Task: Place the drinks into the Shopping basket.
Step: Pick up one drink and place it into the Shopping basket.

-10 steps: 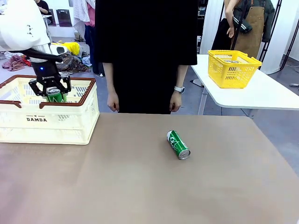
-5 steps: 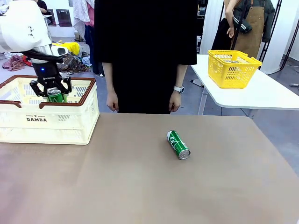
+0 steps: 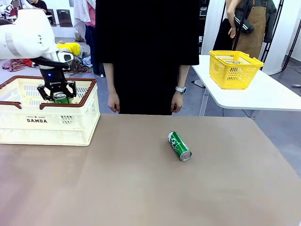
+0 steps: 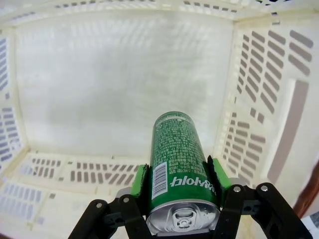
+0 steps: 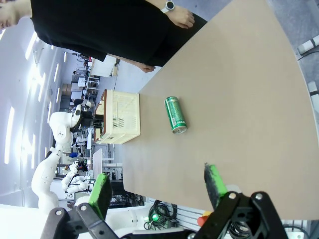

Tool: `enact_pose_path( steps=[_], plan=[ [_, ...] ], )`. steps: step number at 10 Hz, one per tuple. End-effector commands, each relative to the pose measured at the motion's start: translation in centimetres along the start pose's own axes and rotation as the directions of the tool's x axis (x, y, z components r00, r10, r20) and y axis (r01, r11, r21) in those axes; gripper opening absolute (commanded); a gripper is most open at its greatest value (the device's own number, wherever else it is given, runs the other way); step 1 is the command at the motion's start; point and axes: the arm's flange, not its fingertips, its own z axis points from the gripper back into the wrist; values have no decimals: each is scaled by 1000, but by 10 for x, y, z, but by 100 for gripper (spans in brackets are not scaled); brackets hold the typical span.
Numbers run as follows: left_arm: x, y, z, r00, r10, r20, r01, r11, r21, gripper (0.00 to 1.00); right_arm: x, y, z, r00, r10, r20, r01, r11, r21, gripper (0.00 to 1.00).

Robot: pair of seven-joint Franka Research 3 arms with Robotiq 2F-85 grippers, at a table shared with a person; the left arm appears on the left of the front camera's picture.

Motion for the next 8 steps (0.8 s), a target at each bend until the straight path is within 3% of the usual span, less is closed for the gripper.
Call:
enact_pose_path(
  steps=[1, 4, 8],
  plan=[
    [10, -5, -7, 1000, -22, -19, 22, 1000, -9, 0, 2, 1, 1, 1000, 23, 7, -23, 1000, 21, 100],
    [8, -2, -35, 994, 5, -107, -5, 1000, 3, 0, 2, 1, 1, 1000, 23, 7, -23, 1000, 21, 100],
    [0, 1, -44, 996, 6, -88, -6, 1000, 7, 0, 2, 1, 1, 1000, 23, 7, -23, 1000, 21, 100]
  ],
)
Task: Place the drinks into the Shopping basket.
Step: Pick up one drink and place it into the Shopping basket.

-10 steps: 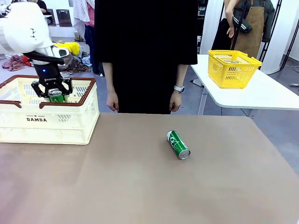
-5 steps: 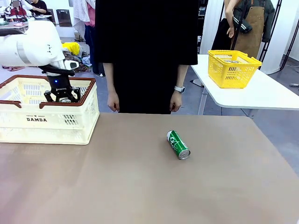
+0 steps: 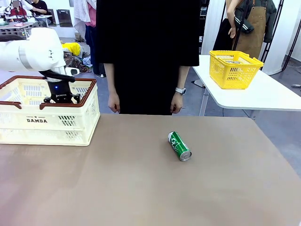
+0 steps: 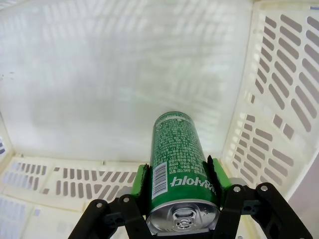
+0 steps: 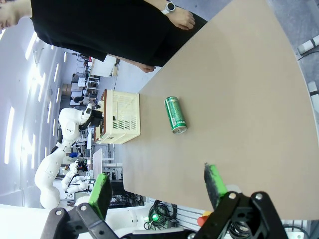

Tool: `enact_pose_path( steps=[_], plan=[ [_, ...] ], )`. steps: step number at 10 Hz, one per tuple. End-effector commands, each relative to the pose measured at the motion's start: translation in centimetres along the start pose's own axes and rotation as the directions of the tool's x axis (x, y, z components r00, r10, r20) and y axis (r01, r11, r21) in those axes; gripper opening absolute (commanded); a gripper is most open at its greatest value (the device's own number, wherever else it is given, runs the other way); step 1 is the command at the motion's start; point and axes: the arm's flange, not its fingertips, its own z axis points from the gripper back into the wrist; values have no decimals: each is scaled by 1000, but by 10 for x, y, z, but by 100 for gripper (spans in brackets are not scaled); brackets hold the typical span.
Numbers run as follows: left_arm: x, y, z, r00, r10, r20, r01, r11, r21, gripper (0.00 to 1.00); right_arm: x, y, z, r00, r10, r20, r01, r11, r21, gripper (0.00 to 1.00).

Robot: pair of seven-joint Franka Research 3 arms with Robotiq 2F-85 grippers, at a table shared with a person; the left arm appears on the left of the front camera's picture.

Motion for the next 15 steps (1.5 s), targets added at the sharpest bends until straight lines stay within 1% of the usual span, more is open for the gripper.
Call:
enact_pose_path(
  steps=[1, 2, 3, 5, 7, 8, 9, 10, 11, 12, 13, 14, 15],
  plan=[
    [-5, 2, 4, 1000, 1, 18, -1, 1000, -9, 0, 2, 1, 1, 1000, 23, 7, -23, 1000, 21, 100],
    [-4, 2, 3, 1000, -6, 23, 6, 1000, -16, 45, 2, 1, 1, 1000, 23, 7, -23, 1000, 21, 100],
    [-4, 2, 3, 1000, -11, 27, 11, 1000, -11, 100, 2, 1, 1, 1000, 23, 7, -23, 1000, 21, 100],
    [-8, 4, 14, 999, -3, 50, 4, 1000, -13, 100, 2, 1, 1, 1000, 23, 7, -23, 1000, 21, 100],
    [-13, 7, 42, 996, -22, 92, 24, 1000, -17, 100, 2, 1, 1, 1000, 23, 7, -23, 1000, 21, 100],
    [-16, 10, 67, 994, -20, 112, 24, 999, -37, 100, 2, 1, 1, 1000, 23, 7, -23, 1000, 21, 100],
    [-21, 14, 99, 993, -46, 111, 56, 994, -95, 100, 2, 1, 1, 1000, 23, 7, -23, 1000, 21, 100],
    [-27, 19, 133, 989, -11, 144, 32, 989, -143, 100, 2, 1, 1, 1000, 23, 7, -23, 1000, 21, 100],
    [-35, 29, 165, 988, 11, 155, 24, 974, -224, 100, 2, 1, 1, 1000, 23, 7, -23, 1000, 21, 100],
    [-47, 41, 187, 991, -70, 115, 105, 936, -337, 100, 2, 1, 1, 1000, 23, 7, -23, 1000, 21, 100],
    [-65, 61, 202, 990, -65, 127, 118, 872, -474, 100, 2, 1, 1, 1000, 23, 7, -23, 1000, 21, 100],
    [-92, 87, 212, 988, -66, 136, 134, 796, -590, 100, 2, 1, 1, 1000, 23, 7, -23, 1000, 21, 100],
    [-124, 119, 214, 987, -35, 157, 135, 717, -684, 100, 2, 1, 1, 1000, 23, 7, -23, 1000, 21, 100]
  ],
)
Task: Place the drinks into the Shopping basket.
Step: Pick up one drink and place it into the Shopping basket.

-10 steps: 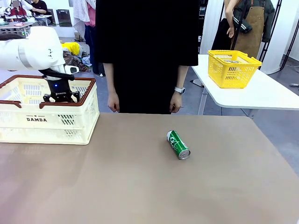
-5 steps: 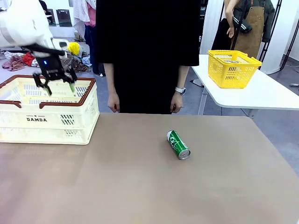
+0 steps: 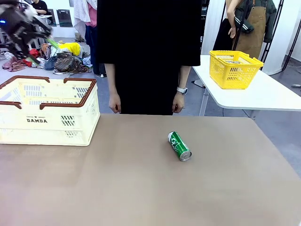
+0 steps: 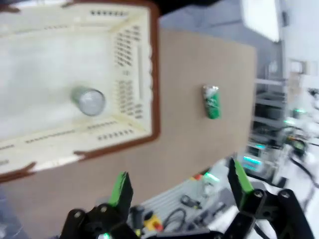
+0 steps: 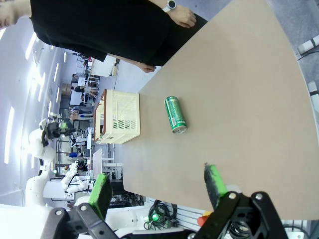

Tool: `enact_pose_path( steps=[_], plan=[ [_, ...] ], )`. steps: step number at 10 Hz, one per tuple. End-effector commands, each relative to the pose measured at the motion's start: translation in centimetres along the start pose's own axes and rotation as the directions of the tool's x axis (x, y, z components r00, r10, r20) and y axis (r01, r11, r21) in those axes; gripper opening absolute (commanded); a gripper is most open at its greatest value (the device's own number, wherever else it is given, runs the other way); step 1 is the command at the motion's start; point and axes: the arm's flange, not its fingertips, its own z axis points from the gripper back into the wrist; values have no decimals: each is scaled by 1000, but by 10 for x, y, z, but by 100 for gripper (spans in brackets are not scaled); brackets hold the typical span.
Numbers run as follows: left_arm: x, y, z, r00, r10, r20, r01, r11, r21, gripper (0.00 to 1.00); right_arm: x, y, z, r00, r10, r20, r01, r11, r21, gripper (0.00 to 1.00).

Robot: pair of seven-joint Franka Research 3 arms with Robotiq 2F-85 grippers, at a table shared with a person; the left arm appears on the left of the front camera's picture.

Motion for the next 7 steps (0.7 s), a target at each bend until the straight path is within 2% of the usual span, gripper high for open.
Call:
enact_pose_path(
  steps=[1, 2, 4, 5, 7],
  plan=[
    [-75, 66, 31, 999, 33, -3, -33, 970, -240, 100, 2, 1, 1, 1000, 22, 8, -23, 1000, 22, 100],
    [-112, 98, 45, 1000, 10, -17, -16, 934, -356, 100, 2, 1, 1, 1000, 22, 8, -23, 1000, 22, 100],
    [-178, 158, 46, 999, -35, 27, 44, 854, -519, 100, 2, 1, 1, 1000, 22, 8, -23, 1000, 22, 100],
    [-206, 186, 40, 996, -19, 88, 66, 814, -578, 100, 2, 1, 1, 1000, 22, 8, -23, 1000, 22, 100],
    [-223, 213, 34, 990, 10, 143, 83, 774, -628, 100, 2, 1, 1, 1000, 22, 8, -23, 1000, 22, 100]
  ],
)
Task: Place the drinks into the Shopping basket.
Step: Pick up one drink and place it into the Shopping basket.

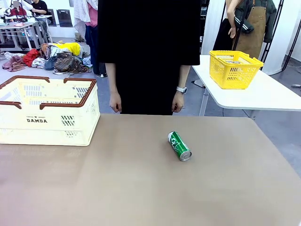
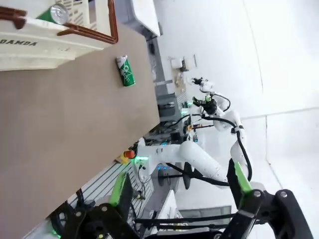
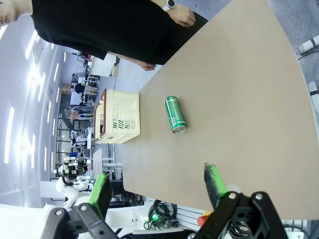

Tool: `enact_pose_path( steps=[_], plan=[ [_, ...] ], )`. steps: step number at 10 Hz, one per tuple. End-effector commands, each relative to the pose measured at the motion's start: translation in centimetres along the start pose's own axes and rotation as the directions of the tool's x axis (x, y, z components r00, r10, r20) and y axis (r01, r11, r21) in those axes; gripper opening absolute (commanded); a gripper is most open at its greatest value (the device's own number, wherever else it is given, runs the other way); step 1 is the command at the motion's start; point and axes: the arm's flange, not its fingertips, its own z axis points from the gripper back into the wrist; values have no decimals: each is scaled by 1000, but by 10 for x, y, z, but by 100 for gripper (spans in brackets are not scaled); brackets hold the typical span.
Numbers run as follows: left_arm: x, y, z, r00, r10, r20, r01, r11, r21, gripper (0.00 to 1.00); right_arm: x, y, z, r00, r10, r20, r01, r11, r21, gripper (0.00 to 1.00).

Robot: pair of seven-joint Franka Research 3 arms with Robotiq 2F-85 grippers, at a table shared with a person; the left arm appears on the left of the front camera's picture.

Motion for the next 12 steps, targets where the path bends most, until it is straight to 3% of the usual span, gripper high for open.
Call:
enact_pose_path(
  steps=[1, 2, 3, 12],
  plan=[
    [19, 3, -4, 1000, -2, 21, 2, 1000, -21, 100, 2, 1, 1, 1000, 23, 9, -23, 999, 22, 100],
    [35, 11, -8, 998, 52, 27, -53, 998, 46, 100, 2, 1, 1, 1000, 23, 9, -23, 999, 22, 100],
    [-1, 9, 2, 1000, 6, 16, -6, 1000, -12, 100, 2, 1, 1, 1000, 23, 9, -23, 999, 22, 100],
    [-1, 9, 2, 1000, 6, 16, -6, 1000, -12, 100, 2, 1, 1, 1000, 23, 9, -23, 999, 22, 100]
  ],
)
